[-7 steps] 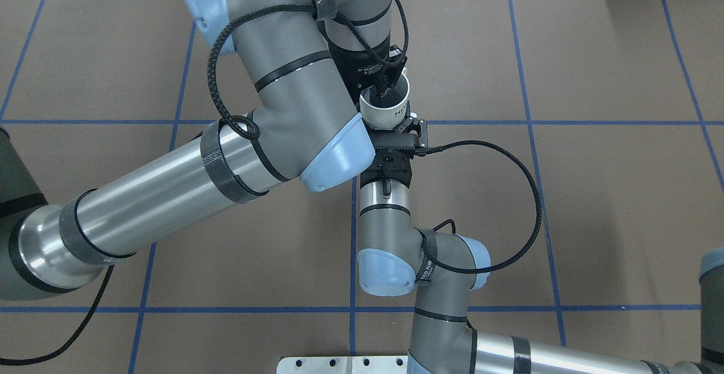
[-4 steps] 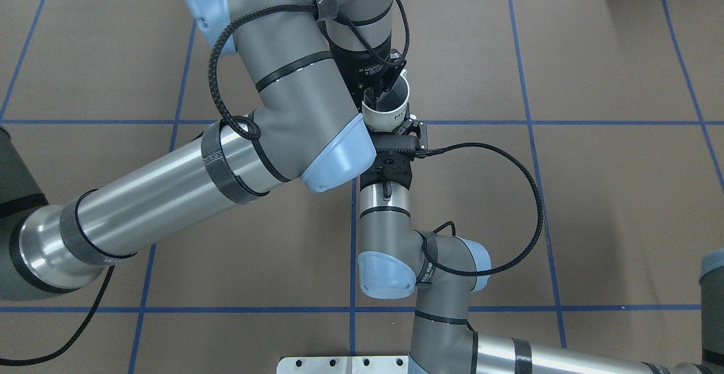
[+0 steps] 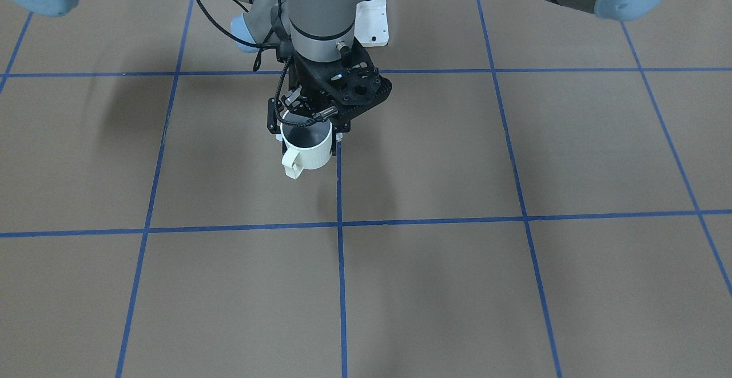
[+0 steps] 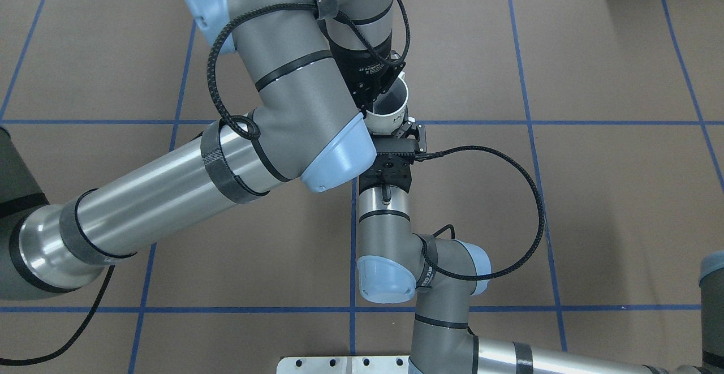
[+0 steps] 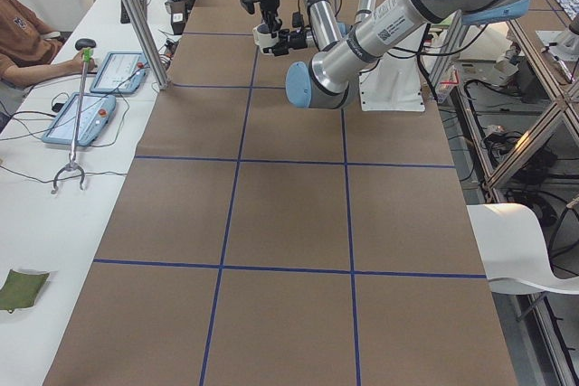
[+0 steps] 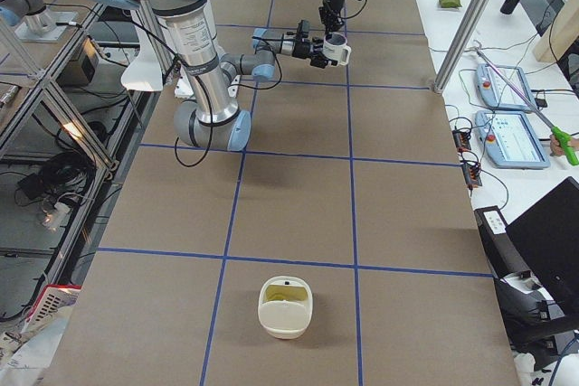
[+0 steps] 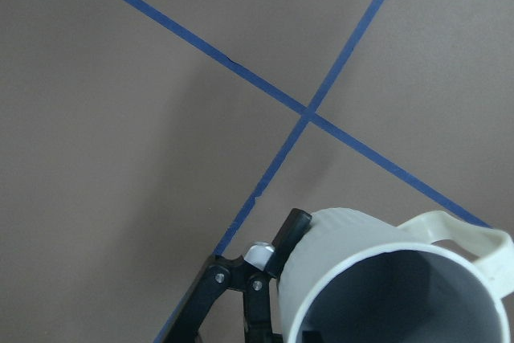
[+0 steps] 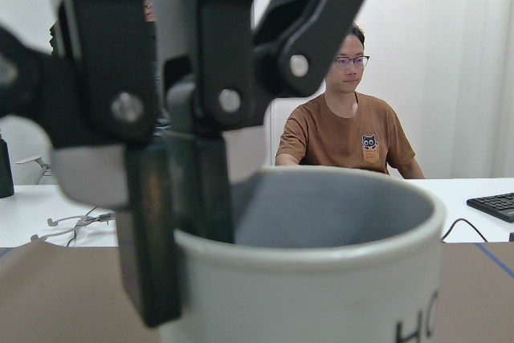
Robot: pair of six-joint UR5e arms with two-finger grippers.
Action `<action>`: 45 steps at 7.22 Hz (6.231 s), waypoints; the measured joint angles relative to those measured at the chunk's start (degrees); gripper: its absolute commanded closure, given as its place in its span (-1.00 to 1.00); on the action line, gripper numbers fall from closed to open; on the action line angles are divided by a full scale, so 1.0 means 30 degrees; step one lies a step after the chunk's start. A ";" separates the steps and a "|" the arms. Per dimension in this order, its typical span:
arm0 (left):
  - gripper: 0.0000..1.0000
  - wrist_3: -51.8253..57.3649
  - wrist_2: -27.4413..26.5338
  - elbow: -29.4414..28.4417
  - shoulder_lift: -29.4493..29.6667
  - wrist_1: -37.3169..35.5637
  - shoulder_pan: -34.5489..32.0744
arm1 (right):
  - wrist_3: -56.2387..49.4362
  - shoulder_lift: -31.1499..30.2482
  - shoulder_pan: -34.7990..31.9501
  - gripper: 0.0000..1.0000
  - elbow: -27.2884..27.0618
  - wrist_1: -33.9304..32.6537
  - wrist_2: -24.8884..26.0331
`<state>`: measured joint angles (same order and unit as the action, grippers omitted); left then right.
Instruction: Left arm hands cup to right arm to dump lemon
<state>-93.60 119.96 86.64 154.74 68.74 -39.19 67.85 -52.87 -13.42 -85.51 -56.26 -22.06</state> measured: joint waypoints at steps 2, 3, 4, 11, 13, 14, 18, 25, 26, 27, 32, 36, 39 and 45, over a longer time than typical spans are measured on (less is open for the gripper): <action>1.00 0.0000 0.0035 0.0073 0.0082 -0.0361 -0.0005 | -0.0158 -0.0158 0.0042 -1.00 -0.0316 0.0008 -0.0030; 1.00 0.0001 0.0049 0.0098 0.0150 -0.0612 -0.0041 | -0.0181 -0.0364 0.0157 -1.00 -0.0362 -0.0001 -0.0050; 1.00 0.0000 0.0062 0.0140 0.0269 -0.0723 -0.0083 | -0.0105 -0.0513 0.0405 -1.00 -0.0294 -0.0015 -0.0059; 1.00 0.3429 0.0199 0.4151 -0.2292 -0.1060 -0.2316 | -0.1493 -0.2245 -0.0905 -1.00 -0.1666 0.0012 -0.4591; 1.00 0.7605 0.0251 0.7588 -0.6790 -0.1021 -0.3082 | -0.1925 -0.4314 -0.2505 -1.00 -0.4023 -0.0014 -0.8271; 1.00 0.9122 0.0261 0.8772 -0.8996 -0.0453 -0.3399 | -0.2033 -0.5382 -0.3489 -1.00 -0.4975 -0.0016 -1.0339; 1.00 1.3770 0.1870 0.9215 -1.7432 0.6283 -0.5530 | -0.6042 -0.8488 -0.8521 -1.00 -0.6744 -0.0006 -1.9286; 1.00 1.9994 0.3384 0.7038 -2.1898 0.7047 -0.7329 | -1.0950 -1.2653 -1.7949 -1.00 -0.6685 -0.0515 -3.3488; 0.73 2.0044 0.3561 0.6718 -2.1920 0.7053 -0.7295 | -1.1193 -1.2744 -1.8263 -1.00 -0.6692 -0.1128 -3.4100; 0.38 2.0060 0.3632 0.6446 -2.1912 0.7056 -0.7270 | -1.1290 -1.2788 -1.8462 -1.00 -0.6715 -0.1885 -3.4701; -1.00 2.0525 0.3802 0.6661 -2.1694 0.7103 -0.8898 | -1.1361 -1.2827 -2.0607 -1.00 -0.6835 -0.3744 -3.6599; -1.00 2.5680 0.4154 0.5753 -2.1620 0.7037 -1.3686 | -1.5996 -1.2870 -2.2962 -1.00 -0.6873 -0.7716 -3.6677; -1.00 2.7790 0.4173 0.4338 -2.1446 0.7026 -1.4893 | -2.0654 -1.3677 -2.4403 -1.00 -0.6857 -1.1090 -3.6627; -1.00 2.7655 0.4164 0.3881 -2.1405 0.7202 -1.5031 | -2.0446 -1.4562 -2.4585 -1.00 -0.6896 -1.1274 -3.6680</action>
<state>-10.64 132.45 98.29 90.53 90.35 -84.29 6.51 -96.56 -87.17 -106.20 -90.09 -132.10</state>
